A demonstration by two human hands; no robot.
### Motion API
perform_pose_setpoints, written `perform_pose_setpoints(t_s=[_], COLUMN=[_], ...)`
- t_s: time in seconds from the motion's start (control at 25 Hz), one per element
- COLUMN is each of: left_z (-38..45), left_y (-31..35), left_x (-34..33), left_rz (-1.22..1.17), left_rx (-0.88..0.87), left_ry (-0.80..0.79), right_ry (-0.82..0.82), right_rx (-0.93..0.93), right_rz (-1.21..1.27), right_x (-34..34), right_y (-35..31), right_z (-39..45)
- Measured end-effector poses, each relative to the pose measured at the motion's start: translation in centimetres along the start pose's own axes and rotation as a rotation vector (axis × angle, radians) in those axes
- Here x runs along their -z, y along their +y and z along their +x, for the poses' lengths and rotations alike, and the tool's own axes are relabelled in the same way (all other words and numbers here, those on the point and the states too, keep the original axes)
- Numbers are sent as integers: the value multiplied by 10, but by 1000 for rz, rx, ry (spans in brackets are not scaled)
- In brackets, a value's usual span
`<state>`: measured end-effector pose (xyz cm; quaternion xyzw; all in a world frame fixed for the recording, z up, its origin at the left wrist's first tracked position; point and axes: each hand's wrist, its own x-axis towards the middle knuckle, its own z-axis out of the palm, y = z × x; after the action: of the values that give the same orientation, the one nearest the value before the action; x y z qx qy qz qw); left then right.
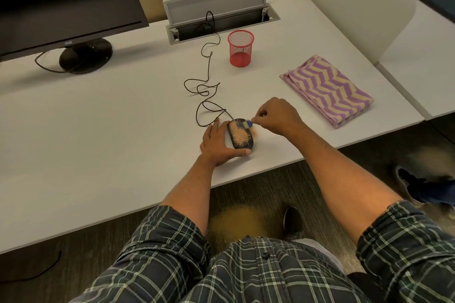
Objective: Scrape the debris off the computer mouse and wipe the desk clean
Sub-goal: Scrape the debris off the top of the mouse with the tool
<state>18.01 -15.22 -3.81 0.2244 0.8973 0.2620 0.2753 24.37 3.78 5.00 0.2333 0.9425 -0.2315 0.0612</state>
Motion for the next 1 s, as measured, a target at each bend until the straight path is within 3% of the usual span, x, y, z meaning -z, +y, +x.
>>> perform_pose_setpoints(t_s=[0.08,0.28,0.4,0.56,0.68,0.84,1.0], left_z=[0,-1,-1,-1,-1,-2,-3], left_y=[0,0,0,-1,-1,1,1], left_x=[0,0,0,-1,0,0,0], left_rz=[2,2,9,1,3,8,4], left_rx=[-1,0,-1,-5,-9,-6,-8], left_ry=[2,1,6,6,5,7,11], right_ry=[-84,33,-84,-15,-113,-34,-89], right_rx=[-4,2,18,22,29,32,42], right_rz=[-63,15,-25,30,-59,-5,-93], right_x=[0,4,3,3,3,6,4], right_y=[0,3,4,4,3,3,3], right_z=[-1,1,-2,1,0,1,-3])
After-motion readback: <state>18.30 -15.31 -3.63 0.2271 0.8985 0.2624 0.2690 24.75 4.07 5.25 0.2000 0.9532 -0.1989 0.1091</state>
